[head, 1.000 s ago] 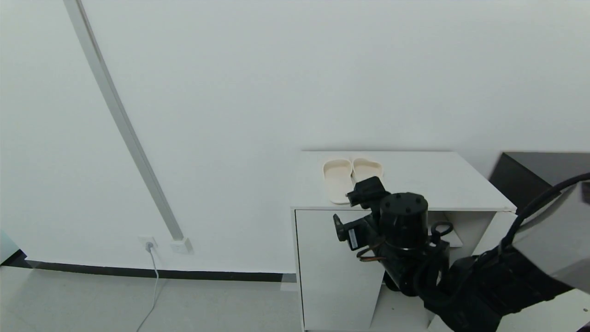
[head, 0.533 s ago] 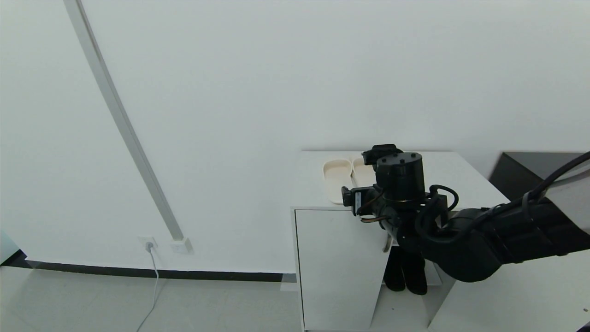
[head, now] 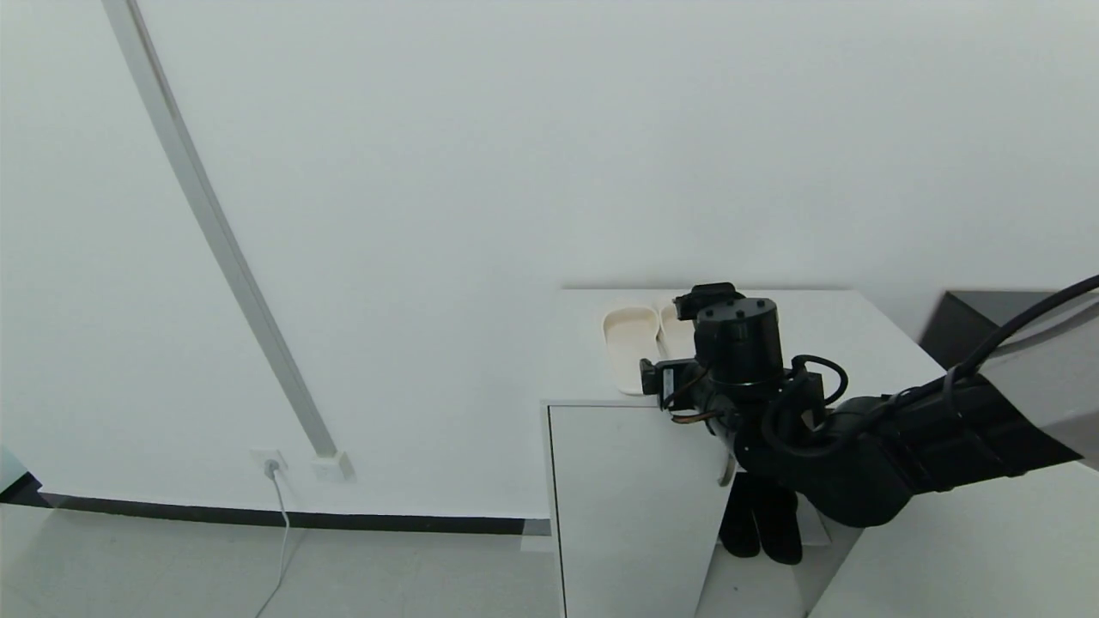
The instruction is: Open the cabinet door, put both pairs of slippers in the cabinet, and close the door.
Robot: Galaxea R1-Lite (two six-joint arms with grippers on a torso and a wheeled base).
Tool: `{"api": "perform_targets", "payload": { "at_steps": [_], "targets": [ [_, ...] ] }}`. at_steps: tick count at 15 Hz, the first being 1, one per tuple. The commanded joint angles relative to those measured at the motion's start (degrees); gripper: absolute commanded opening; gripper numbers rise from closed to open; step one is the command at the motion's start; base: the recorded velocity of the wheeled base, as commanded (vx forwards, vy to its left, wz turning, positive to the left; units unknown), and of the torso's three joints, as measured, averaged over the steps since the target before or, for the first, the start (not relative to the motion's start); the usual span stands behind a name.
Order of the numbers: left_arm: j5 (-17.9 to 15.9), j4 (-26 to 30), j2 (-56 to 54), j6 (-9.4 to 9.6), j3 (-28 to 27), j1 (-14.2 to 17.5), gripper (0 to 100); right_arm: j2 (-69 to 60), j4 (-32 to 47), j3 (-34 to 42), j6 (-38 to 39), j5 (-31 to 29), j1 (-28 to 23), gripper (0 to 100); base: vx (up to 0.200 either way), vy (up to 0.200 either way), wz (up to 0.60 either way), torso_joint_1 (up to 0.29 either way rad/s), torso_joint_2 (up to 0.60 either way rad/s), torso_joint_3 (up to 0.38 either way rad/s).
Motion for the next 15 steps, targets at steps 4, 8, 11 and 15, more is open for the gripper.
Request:
{"api": "perform_targets", "payload": {
  "at_steps": [4, 8, 11, 15],
  "targets": [
    [-0.01, -0.01, 0.07, -0.03, 0.00, 0.00, 0, 3.18, -1.72, 0.09, 0.24, 0.16, 0.14, 100, 0.200, 0.000, 0.00, 0.006, 0.00, 0.000],
    [-0.01, -0.01, 0.07, -0.03, 0.00, 0.00, 0, 7.22, -3.57, -1.93, 1.82, 0.25, -0.04, 100, 0.000, 0.000, 0.00, 0.000, 0.00, 0.000],
    [-0.01, -0.01, 0.07, -0.03, 0.00, 0.00, 0, 10.38, -6.12, -4.48, 1.73, 0.43, -0.65, 100, 0.000, 0.000, 0.00, 0.000, 0.00, 0.000],
    [-0.01, -0.01, 0.07, 0.05, 0.00, 0.00, 0, 12.58, -6.12, -8.08, 1.03, 0.60, -2.50, 100, 0.000, 0.000, 0.00, 0.000, 0.00, 0.000]
  ]
}}
